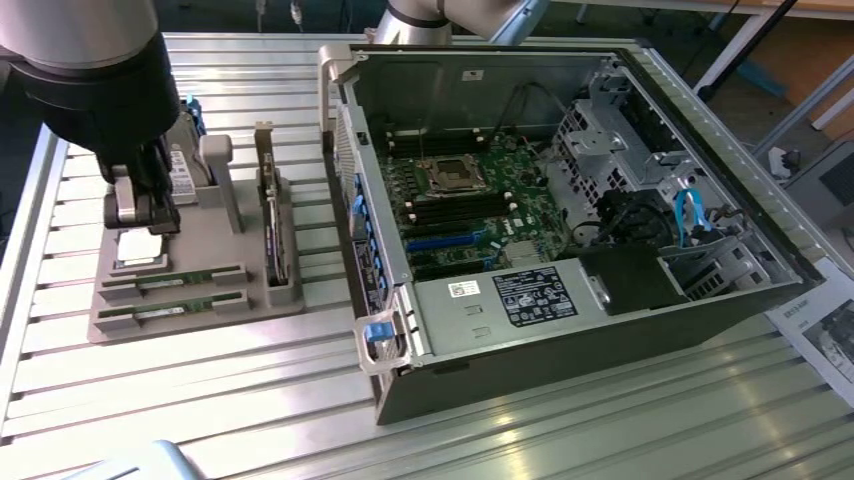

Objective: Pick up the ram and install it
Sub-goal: 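Pick up the ram and move it above insertion slot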

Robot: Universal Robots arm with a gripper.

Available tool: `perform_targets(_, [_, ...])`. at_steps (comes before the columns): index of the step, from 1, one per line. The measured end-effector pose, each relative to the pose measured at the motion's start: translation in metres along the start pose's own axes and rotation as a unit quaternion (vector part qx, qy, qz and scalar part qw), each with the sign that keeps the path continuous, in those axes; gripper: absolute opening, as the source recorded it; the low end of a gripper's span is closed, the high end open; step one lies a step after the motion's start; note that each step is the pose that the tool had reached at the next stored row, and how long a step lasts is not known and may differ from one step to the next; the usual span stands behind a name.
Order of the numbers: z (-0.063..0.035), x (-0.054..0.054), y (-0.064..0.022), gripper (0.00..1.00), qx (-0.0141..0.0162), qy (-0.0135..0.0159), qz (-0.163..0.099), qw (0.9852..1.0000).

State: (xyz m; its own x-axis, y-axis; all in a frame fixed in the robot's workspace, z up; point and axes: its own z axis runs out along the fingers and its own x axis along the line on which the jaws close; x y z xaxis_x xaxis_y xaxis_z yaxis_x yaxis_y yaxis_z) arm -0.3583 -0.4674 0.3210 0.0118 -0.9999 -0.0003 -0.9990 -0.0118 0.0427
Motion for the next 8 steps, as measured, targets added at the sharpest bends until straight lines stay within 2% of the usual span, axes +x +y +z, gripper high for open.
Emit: perform_targets(8, [0.0098,0.0025,-0.0002,0.10,0.0000,0.0001,-0.002,1.0000])
